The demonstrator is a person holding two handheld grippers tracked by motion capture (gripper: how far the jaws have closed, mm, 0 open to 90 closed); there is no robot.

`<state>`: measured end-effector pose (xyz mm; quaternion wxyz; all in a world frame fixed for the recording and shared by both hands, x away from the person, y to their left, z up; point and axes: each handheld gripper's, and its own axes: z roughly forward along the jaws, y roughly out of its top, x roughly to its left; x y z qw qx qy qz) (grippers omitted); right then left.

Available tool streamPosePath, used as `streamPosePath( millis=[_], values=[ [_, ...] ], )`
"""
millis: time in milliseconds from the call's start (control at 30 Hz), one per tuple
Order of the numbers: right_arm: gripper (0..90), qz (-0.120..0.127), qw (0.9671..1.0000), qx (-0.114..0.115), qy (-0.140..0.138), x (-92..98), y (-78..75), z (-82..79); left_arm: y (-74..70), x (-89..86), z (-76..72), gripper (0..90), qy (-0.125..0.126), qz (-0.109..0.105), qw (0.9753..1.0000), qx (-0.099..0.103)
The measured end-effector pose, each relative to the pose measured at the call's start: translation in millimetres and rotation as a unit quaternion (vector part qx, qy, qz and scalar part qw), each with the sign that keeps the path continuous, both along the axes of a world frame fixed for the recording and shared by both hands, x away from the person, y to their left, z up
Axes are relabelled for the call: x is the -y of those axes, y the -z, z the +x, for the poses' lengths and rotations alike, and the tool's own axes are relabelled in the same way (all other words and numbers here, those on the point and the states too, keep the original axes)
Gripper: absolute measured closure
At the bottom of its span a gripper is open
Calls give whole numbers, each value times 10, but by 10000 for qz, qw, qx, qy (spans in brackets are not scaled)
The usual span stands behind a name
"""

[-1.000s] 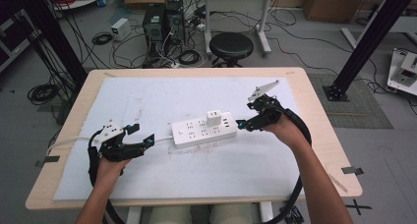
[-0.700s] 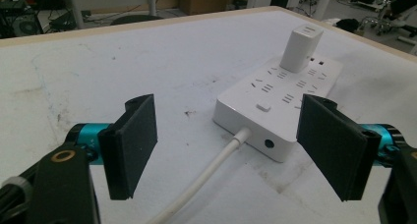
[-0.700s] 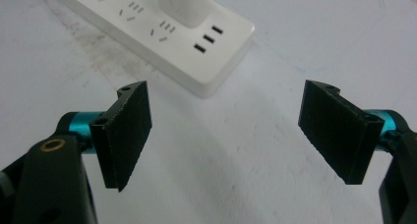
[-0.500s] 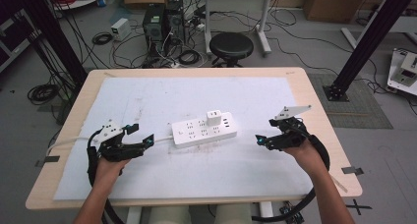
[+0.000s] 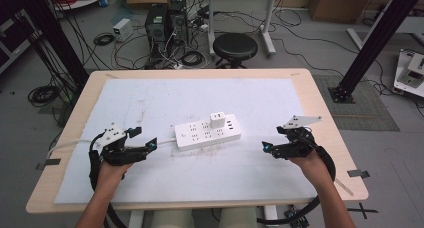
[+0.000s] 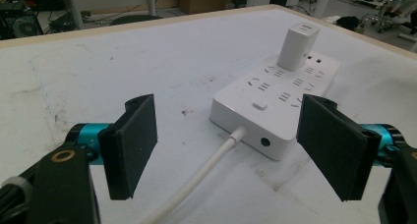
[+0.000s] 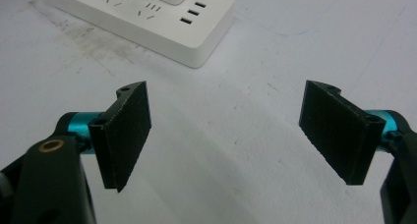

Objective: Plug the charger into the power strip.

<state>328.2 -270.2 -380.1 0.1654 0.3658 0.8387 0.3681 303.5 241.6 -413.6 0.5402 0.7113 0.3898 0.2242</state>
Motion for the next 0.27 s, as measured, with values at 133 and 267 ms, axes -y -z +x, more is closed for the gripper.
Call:
streamPosePath(
  millis=[133, 267],
  values=[
    [203, 15, 10000, 8, 40, 23, 22, -18, 1, -1, -2, 233, -1, 3, 10000, 6],
    [203, 89, 9999, 19, 100, 59, 35, -44, 14, 3, -3, 233, -6, 13, 10000, -1]
  ],
)
